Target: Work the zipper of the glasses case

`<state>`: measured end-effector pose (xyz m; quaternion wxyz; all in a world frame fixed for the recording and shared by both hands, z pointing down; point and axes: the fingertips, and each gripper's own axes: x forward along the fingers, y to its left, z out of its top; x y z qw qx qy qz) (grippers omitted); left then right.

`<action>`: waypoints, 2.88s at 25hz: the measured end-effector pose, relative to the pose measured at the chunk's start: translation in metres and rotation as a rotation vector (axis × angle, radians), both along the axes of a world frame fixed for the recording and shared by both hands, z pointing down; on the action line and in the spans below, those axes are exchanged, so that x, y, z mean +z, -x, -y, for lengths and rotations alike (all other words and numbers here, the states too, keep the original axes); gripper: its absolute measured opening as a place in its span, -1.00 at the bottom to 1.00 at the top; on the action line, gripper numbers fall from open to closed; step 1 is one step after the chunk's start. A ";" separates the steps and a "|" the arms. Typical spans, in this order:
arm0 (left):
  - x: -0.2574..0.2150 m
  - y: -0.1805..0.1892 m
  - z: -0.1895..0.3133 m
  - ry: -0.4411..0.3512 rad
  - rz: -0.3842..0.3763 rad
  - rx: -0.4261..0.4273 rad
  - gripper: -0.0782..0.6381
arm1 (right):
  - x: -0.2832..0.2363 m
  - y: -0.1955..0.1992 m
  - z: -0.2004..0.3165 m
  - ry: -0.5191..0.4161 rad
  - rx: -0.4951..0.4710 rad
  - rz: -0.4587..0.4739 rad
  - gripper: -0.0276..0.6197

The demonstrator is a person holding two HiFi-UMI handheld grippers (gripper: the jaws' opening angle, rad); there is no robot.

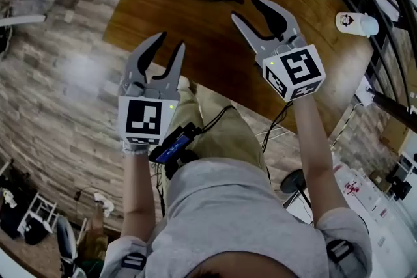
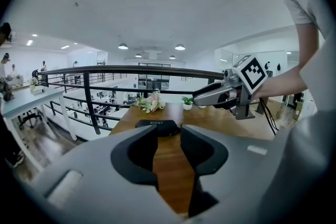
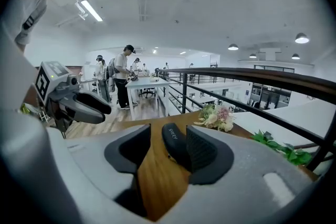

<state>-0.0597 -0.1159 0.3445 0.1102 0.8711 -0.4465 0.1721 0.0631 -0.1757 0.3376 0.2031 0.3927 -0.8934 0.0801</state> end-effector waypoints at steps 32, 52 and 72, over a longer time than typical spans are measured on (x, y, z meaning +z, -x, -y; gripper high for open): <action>0.102 -0.047 0.074 0.138 0.062 -0.027 -0.36 | 0.114 0.043 0.106 0.341 -0.341 0.121 -0.11; 0.141 -0.074 0.103 0.174 0.237 -0.040 -0.36 | 0.109 0.050 0.104 0.418 -0.367 0.227 -0.22; 0.141 -0.070 0.113 0.267 0.218 -0.097 -0.41 | 0.106 0.059 0.104 0.413 -0.368 0.249 -0.22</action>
